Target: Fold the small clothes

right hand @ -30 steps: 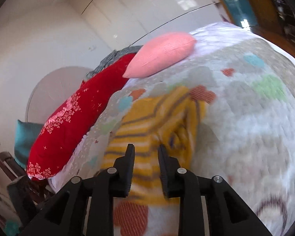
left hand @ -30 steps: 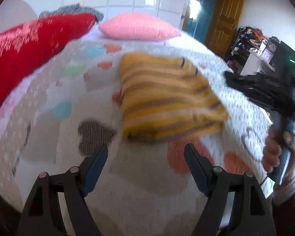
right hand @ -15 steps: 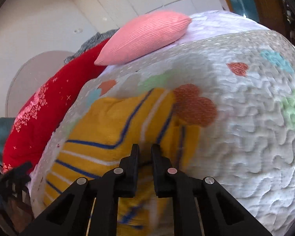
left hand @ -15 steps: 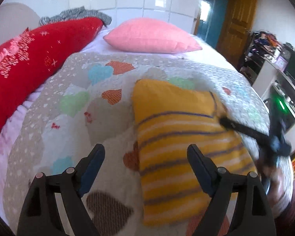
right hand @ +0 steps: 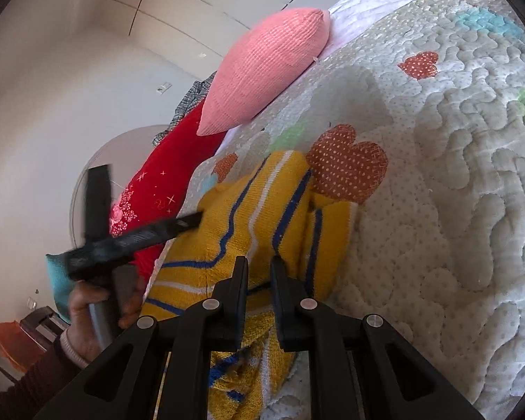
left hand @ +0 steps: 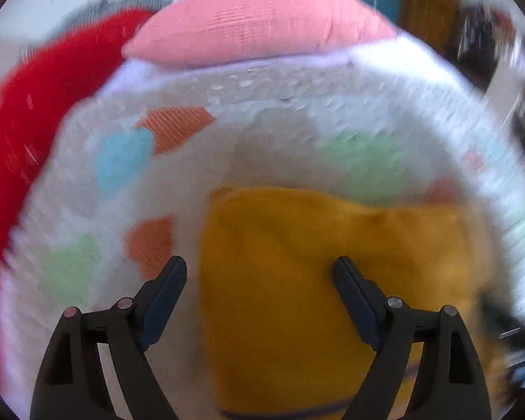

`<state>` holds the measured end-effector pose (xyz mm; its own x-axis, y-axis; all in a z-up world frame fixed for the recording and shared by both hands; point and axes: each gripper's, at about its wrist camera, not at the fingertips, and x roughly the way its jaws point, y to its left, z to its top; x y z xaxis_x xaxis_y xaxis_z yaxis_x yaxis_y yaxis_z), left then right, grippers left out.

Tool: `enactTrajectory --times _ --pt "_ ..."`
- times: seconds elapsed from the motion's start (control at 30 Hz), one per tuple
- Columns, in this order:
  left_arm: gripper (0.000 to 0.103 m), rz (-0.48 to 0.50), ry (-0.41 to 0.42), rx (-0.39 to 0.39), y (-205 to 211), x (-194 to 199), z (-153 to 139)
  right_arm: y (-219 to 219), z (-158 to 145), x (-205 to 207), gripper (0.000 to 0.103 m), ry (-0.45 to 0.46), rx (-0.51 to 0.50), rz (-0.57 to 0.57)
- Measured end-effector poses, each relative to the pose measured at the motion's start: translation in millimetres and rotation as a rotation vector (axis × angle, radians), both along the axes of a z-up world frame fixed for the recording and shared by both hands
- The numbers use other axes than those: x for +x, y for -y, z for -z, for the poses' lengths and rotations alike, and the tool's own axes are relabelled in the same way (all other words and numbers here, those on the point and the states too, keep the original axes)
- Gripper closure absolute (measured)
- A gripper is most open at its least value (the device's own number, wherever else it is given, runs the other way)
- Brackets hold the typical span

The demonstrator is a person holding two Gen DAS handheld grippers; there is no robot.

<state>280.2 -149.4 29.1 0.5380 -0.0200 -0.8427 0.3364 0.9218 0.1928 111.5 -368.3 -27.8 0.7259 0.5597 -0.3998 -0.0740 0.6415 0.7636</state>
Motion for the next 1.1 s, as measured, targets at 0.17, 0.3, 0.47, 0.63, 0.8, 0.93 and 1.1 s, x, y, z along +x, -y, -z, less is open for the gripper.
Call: enactTrajectory --times 0.17,0.3,0.47,0.63,0.8,0.93,1.1 --pt "0.016 -0.194 0.074 0.109 -33 21 -14 3 2 0 0.091 0.000 0.008 -0.006" --pt "0.015 -0.106 0.063 -0.091 -25 7 -46 8 4 -1 0.090 -0.001 0.039 -0.012" --pt "0.015 0.084 -0.016 -0.183 40 -27 -50 37 -5 -27 0.051 0.065 0.128 0.100" --pt "0.015 0.292 -0.026 -0.066 115 -65 -27 89 4 -65 0.036 0.133 0.272 0.332" --pt "0.078 0.311 -0.054 0.102 148 -67 3 87 4 -62 0.037 0.120 0.263 0.326" --pt "0.091 0.221 -0.076 -0.086 126 -52 -24 87 4 -59 0.037 0.114 0.262 0.324" --pt "0.091 0.259 -0.081 -0.142 140 -74 -39 93 8 -63 0.038 0.122 0.316 0.326"
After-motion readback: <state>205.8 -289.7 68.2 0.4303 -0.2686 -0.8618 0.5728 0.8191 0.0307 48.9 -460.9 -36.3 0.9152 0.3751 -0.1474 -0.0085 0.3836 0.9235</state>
